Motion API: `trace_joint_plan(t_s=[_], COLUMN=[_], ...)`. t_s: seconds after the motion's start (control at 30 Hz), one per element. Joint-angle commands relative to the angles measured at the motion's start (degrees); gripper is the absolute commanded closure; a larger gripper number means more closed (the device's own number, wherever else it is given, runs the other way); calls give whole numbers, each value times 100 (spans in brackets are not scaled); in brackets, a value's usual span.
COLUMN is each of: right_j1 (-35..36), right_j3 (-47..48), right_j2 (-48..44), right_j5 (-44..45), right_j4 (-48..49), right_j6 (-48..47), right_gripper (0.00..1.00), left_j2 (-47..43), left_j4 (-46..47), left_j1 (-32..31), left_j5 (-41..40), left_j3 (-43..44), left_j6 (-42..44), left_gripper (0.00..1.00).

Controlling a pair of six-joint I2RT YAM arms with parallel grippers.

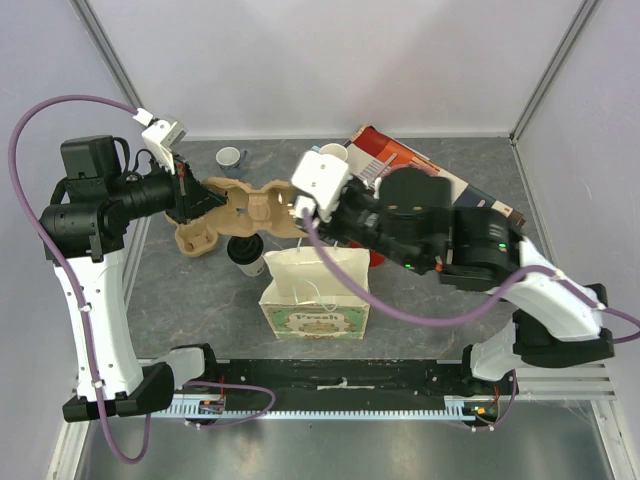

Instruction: Pack the takeout coffee

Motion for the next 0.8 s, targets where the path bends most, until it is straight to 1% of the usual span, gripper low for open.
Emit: trace_joint_plan(t_s=[0.0, 0.1, 0.13, 0.17, 0.2, 0.33, 0.4, 0.43, 0.5, 0.67, 0.77], right_j1=[26, 26, 26, 26, 26, 26, 18, 26, 26, 26, 26], right_j3=[307, 246, 141, 123, 105, -132, -237, -307, -308, -326, -361], right_j2=[314, 227, 200, 165, 156, 165, 156, 156, 174, 217, 331], right_j5=[756, 388, 378, 326, 238, 71, -43, -113, -228, -220, 0], right_j4=[-240, -152, -73, -38, -55, -222, -309, -353, -476, -574, -530], right_j6=[23, -389, -469, -530, -705, -1022, -1128, -1181, -1164, -1260, -1357], right_gripper=[48, 50, 53, 58, 59, 59, 57, 56, 56, 54, 57], left_j2=[-108, -108, -108, -99, -82, -82, -73, -73, -82, -55, -64], left_j4=[-406, -468, -468, -485, -512, -530, -538, -530, -530, -530, -530], left_j1=[-151, -248, -300, -336, -380, -573, -565, -747, -784, -855, -899], left_j5=[-252, -313, -313, -331, -348, -401, -462, -489, -533, -559, -498], left_j3=[103, 42, 24, -2, -2, -11, -11, -11, -38, -55, -55], left_j6=[331, 393, 393, 393, 393, 358, 349, 341, 349, 358, 358], left_gripper=[98, 98, 98, 98, 98, 98, 98, 98, 98, 98, 98])
